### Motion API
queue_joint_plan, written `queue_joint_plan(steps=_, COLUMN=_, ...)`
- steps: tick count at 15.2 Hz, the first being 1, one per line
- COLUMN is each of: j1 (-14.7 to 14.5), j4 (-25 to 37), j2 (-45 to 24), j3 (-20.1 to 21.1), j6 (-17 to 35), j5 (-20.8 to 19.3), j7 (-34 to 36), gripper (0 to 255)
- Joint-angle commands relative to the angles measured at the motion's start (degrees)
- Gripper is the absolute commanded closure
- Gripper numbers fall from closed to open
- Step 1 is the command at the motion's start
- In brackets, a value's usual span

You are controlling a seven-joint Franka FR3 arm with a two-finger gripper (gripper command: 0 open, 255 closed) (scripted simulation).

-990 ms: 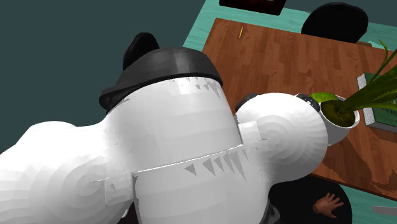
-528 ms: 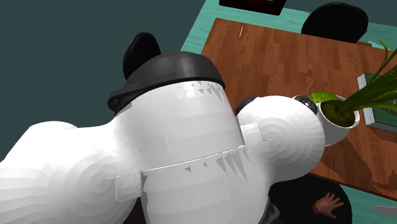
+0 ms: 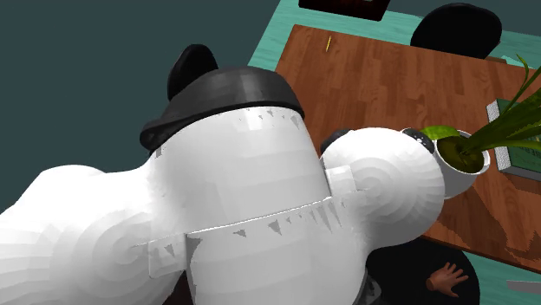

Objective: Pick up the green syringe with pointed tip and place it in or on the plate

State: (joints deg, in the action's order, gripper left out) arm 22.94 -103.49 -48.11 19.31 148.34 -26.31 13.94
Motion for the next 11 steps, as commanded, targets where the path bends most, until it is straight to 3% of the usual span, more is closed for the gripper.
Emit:
queue_joint_plan(steps=1, j1=0.92, j4=-1.12, j2=2.54, j3=1.06, j6=-1.48, j5=0.81, j7=-0.59, gripper=0)
queue_joint_plan(steps=3, j1=1.94, j4=-2.36, j2=5.47, j3=2.33, j6=-3.25, j5=1.86, j7=-1.24, gripper=0)
queue_joint_plan(steps=11, j1=1.93, j4=-2.36, j2=5.47, j3=2.33, j6=-3.24, j5=1.87, j7=-1.24, gripper=0)
